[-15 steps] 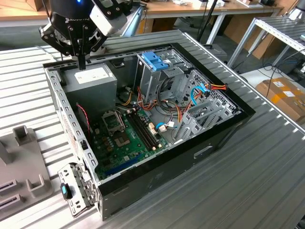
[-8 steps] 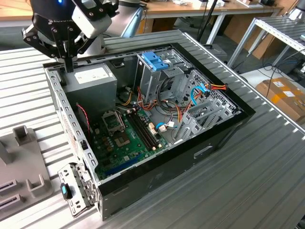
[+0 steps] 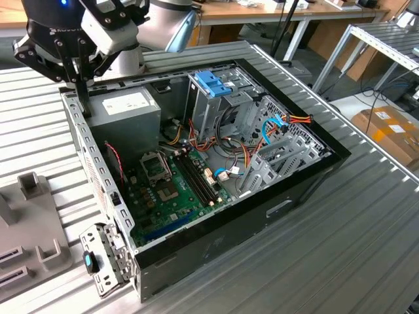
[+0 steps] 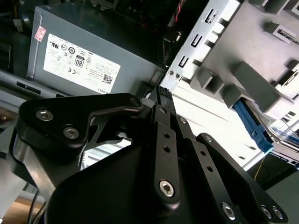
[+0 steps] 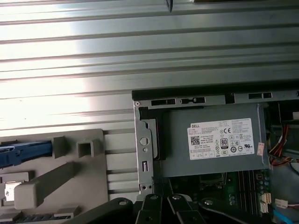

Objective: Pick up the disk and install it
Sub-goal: 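Reach for the disk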

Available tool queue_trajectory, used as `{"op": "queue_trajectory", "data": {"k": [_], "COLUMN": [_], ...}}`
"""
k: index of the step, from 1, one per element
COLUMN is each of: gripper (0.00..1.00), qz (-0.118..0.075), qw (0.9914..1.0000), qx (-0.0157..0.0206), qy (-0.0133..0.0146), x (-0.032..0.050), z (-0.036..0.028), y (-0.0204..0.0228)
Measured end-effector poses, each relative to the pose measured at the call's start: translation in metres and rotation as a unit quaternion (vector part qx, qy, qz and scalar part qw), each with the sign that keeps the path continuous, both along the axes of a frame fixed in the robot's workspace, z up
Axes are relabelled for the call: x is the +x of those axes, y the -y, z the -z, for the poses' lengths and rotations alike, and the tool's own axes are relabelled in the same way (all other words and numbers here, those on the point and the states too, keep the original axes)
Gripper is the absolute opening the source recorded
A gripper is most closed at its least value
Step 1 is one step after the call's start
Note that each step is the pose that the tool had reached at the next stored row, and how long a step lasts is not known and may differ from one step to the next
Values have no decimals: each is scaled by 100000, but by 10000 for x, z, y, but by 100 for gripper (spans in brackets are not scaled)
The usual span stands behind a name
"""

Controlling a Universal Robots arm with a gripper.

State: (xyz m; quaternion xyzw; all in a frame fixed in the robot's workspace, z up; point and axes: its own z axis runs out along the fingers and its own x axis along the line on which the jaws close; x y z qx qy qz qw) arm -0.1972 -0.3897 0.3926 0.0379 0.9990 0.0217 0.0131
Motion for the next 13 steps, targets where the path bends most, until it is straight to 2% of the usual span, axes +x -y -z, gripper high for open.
{"op": "queue_trajectory", "data": {"k": [3, 13], "gripper": [11, 11], "qz": [-1, -1], "qw": [100000, 100000], "qx": [2, 0], "qy": [4, 1], "x": [-31, -48], "z": [1, 0], "y": [0, 0]}}
